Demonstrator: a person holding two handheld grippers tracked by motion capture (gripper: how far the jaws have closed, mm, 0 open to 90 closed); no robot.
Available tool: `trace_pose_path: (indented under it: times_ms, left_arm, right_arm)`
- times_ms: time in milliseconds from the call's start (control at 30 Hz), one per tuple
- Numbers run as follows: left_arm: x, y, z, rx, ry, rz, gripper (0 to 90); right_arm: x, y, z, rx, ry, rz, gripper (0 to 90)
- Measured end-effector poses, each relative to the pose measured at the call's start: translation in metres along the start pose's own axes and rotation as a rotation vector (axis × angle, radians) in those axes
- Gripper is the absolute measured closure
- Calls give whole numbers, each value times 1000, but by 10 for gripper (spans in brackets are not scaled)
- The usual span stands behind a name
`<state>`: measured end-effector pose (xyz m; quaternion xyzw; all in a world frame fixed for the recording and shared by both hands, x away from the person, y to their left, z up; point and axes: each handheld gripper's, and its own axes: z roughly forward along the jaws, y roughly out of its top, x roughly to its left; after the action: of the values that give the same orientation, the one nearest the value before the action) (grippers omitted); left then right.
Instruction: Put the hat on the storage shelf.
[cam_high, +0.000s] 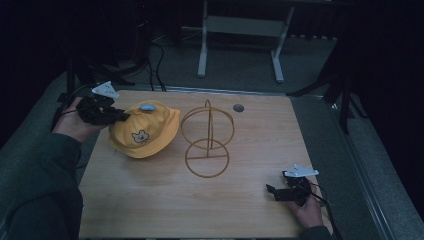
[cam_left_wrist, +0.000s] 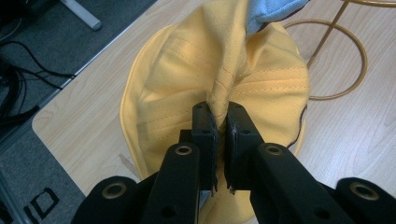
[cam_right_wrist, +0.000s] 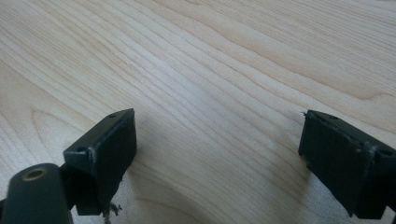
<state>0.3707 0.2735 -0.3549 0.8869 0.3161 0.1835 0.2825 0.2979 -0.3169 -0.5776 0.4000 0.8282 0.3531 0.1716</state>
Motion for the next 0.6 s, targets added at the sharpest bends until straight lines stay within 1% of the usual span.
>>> trace_pose_path:
  times_ms: [133, 367, 600]
  left_arm:
    - [1, 0, -2, -9, -7, -5, 840]
    - [2, 1, -5, -15, -11, 0, 840]
    - [3, 2, -10, -40, -9, -7, 842]
  right_arm:
    - [0, 0, 0, 0, 0, 0, 112]
    - [0, 0, 0, 0, 0, 0, 112]
    - [0, 0, 0, 0, 0, 0, 112]
